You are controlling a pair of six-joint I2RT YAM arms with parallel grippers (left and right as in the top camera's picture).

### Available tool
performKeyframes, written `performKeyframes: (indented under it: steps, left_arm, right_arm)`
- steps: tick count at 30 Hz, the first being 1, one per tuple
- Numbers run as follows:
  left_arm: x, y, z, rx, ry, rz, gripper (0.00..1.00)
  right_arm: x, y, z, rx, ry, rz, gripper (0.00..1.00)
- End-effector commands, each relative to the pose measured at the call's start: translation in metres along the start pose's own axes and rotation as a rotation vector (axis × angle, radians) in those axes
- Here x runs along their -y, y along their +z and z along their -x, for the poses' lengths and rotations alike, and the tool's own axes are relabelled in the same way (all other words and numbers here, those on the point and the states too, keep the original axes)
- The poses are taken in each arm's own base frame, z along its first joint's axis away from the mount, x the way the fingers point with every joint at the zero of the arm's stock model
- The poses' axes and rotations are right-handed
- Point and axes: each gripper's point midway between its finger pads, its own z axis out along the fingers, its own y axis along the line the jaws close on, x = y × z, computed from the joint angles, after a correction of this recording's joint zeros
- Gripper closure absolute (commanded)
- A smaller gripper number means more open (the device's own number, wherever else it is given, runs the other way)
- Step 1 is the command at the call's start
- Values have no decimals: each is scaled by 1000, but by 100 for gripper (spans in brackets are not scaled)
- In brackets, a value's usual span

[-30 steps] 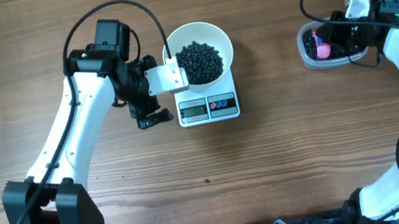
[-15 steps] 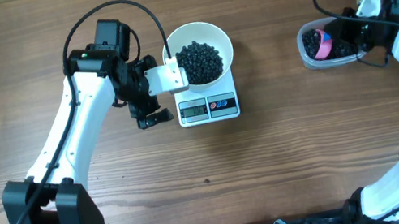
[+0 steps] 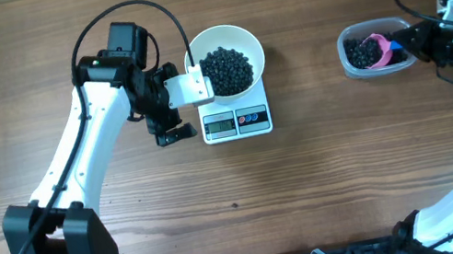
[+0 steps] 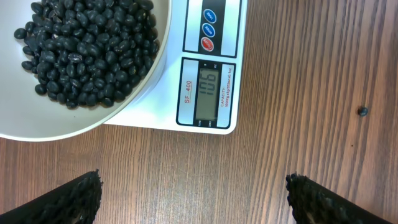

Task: Scoop item into bowl and weigh 150g on scale
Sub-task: 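Scoop more black beans from the tub with the right gripper, then lift the filled scoop and carry it over the white bowl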

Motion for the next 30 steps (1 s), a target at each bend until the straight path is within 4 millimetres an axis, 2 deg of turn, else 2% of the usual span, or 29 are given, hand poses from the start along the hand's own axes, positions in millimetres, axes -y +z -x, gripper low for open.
performKeyframes:
  steps: [1,8,11,25,30]
  left_arm:
    - [0,-5,2,15,14,9,0]
    - [0,-5,2,15,14,9,0]
    - [0,-5,2,15,14,9,0]
    - [0,-5,2,15,14,9,0]
    - [0,-5,2,15,14,9,0]
  right_arm:
    - [1,1,-5,-10,8,45,96]
    - [-12,-11,13,51,51,171,96]
    - [-11,-17,17,61,106,195,96]
    - [-28,-28,16,39,166,324,96]
    - [-45,-29,11,3,178,406,96]
